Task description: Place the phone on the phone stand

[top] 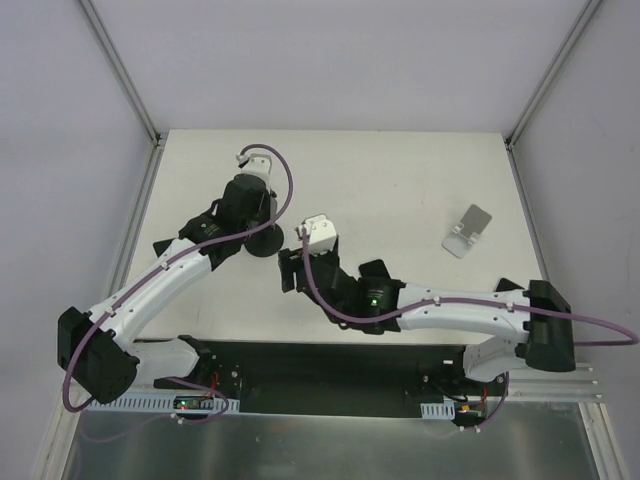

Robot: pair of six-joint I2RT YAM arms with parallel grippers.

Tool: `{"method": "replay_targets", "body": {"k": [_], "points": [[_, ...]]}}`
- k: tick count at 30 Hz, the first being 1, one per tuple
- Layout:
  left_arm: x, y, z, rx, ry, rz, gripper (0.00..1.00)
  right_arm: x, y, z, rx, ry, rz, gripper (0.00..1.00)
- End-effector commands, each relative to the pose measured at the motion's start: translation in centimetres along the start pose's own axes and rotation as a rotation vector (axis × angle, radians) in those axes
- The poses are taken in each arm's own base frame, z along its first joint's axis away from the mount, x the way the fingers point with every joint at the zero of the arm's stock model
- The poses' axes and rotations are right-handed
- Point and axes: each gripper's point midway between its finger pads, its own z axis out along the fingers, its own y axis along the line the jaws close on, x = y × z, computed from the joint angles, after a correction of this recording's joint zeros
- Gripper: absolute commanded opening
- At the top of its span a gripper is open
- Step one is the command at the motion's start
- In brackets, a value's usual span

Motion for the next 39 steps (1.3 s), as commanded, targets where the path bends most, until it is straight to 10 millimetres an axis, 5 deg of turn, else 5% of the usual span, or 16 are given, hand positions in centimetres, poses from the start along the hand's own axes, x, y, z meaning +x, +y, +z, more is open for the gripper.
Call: {"method": "replay_targets", "body": {"k": [1,3,5,6,7,13,15,27,32,35,39], "points": [[1.8,1.1,-0.3,-0.006,0.04,0.058,0.0,-1.1,-1.8,-2.8,-0.083,-0.004,0.016,0.78],[1.7,0.3,-0.7,0.051,0.023,0.074,0.0,-0.7,-5.5,-3.9,-0.044,-0.004,-0.083,0.87],[1.2,-0.4,-1.6,0.105,0.003,0.076,0.0,0.9,-6.4,-4.2,-0.174,0.057,-0.115,0.92],[0.7,-0.7,-1.9,0.125,-0.014,0.077,0.0,0.9,-8.4,-3.2,-0.172,0.078,-0.098,0.91],[0.2,-1.1,-2.4,0.159,-0.031,0.081,0.0,2.1,-7.3,-3.6,-0.319,0.132,-0.111,0.92],[-2.4,-3.9,-4.9,0.365,-0.039,0.175,0.0,4.5,-7.6,-2.8,-0.554,0.211,-0.302,0.99],[-3.8,-4.9,-6.4,0.437,-0.053,0.238,0.0,3.6,-7.1,-2.2,-0.586,0.202,-0.347,1.0],[-2.5,-5.2,-6.3,0.5,0.21,0.358,0.0,-0.9,-3.9,5.1,-0.585,0.133,-0.253,0.96],[-2.2,-5.0,-6.4,0.5,0.259,0.363,0.0,-1.1,-2.7,5.1,-0.568,0.04,-0.281,0.96],[-1.2,-4.6,-6.7,0.484,0.314,0.351,0.0,-1.1,-3.6,6.1,-0.5,0.045,-0.28,0.96],[-1.0,-4.8,-7.6,0.507,0.307,0.346,0.0,-1.2,-2.2,5.8,-0.593,0.062,-0.273,0.97]]}}
